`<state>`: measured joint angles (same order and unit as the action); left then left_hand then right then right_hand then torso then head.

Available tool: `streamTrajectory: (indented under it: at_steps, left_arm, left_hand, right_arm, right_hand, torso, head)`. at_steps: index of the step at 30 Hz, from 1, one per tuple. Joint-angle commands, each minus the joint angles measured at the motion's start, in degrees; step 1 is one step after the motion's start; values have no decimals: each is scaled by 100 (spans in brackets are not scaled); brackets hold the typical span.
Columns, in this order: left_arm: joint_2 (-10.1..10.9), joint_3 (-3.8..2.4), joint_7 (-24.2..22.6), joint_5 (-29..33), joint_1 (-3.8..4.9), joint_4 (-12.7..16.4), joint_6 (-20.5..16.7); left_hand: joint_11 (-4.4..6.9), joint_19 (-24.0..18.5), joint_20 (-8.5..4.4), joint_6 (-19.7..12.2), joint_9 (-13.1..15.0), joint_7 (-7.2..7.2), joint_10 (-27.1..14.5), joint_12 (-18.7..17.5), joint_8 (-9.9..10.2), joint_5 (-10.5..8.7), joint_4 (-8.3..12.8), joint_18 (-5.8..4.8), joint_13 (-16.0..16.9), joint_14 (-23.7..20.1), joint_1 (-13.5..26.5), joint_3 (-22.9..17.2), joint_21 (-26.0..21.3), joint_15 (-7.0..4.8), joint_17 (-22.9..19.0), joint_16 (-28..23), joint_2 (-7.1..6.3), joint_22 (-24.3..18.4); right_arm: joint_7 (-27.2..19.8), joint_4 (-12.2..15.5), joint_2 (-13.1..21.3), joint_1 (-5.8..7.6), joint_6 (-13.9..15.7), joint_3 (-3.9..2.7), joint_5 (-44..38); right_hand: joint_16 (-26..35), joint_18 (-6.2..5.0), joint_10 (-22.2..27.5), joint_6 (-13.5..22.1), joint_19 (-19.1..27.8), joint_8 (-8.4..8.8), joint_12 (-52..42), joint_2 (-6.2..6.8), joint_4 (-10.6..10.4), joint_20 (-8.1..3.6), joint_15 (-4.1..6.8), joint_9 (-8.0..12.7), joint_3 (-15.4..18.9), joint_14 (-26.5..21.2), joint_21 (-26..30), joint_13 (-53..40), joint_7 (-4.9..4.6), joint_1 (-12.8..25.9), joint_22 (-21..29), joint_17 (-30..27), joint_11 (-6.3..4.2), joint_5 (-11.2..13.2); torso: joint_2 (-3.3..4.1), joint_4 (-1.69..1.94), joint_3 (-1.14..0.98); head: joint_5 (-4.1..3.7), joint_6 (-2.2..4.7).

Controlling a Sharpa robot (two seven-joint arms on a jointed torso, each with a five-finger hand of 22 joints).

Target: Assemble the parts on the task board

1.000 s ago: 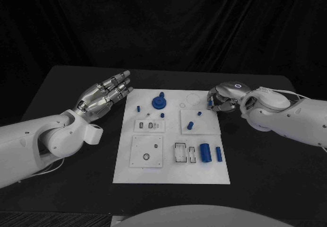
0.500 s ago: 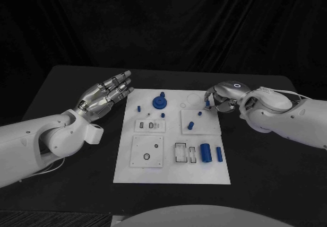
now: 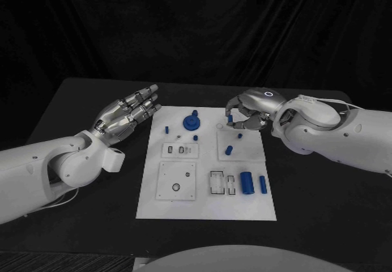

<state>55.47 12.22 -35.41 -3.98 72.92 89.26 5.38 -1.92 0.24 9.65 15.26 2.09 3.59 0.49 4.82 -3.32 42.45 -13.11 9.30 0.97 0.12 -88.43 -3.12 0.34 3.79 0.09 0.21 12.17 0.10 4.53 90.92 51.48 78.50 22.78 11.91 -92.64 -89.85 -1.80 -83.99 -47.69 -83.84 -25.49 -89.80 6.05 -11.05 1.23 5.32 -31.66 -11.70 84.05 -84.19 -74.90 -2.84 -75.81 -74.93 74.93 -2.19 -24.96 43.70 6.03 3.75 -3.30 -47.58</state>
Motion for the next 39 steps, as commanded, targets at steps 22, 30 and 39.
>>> streamTrajectory:
  at_steps: [22, 30, 39]
  left_arm:
    - [-82, -5, -28, -13, -7, -9, 79]
    - [-89, -5, -22, -13, -7, -13, 87]
    - [-111, -5, -18, -13, -8, -32, 103]
  left_hand:
    - [-31, -6, 50, -26, 2, 19, -1, 7, -18, 28, -9, 64, 1, -10, -48, -24, -20, 44, -6, -16, -10, 3]
    - [-31, -6, 50, -26, 2, 19, -1, 7, -18, 28, -9, 64, 1, -10, -48, -24, -20, 44, -6, -16, -10, 3]
    - [-29, -7, 49, -37, 1, 15, -1, 7, -15, 30, -2, 63, 0, -10, -40, -51, -21, 43, -7, -17, -16, 2]
  right_arm:
    - [-27, -8, -1162, -376, 53, -2, -15]
    - [-80, -159, -1321, -501, 40, -2, -15]
    - [-93, -256, -1391, -544, -45, -2, -15]
  right_hand:
    - [-15, 7, -601, 18, -251, 16, -20, -32, 71, 35, -56, 16, -25, 595, 102, -1510, -68, -66, -1276, 1507, 64, 36]
    - [-15, 0, -601, 25, -236, 34, -20, -27, 80, 47, -74, 29, -23, 595, 132, -1510, -93, -62, -1266, 1507, 86, 52]
    - [-15, -3, -601, 37, -229, 54, -20, -28, 85, 58, -87, 44, -23, 595, 148, -1510, -106, -58, -1261, 1507, 100, 73]
  torso:
    - [6, 14, 10]
    - [11, 23, 6]
    - [18, 6, -9]
  head:
    - [82, -71]
    - [93, -111]
    - [95, -124]
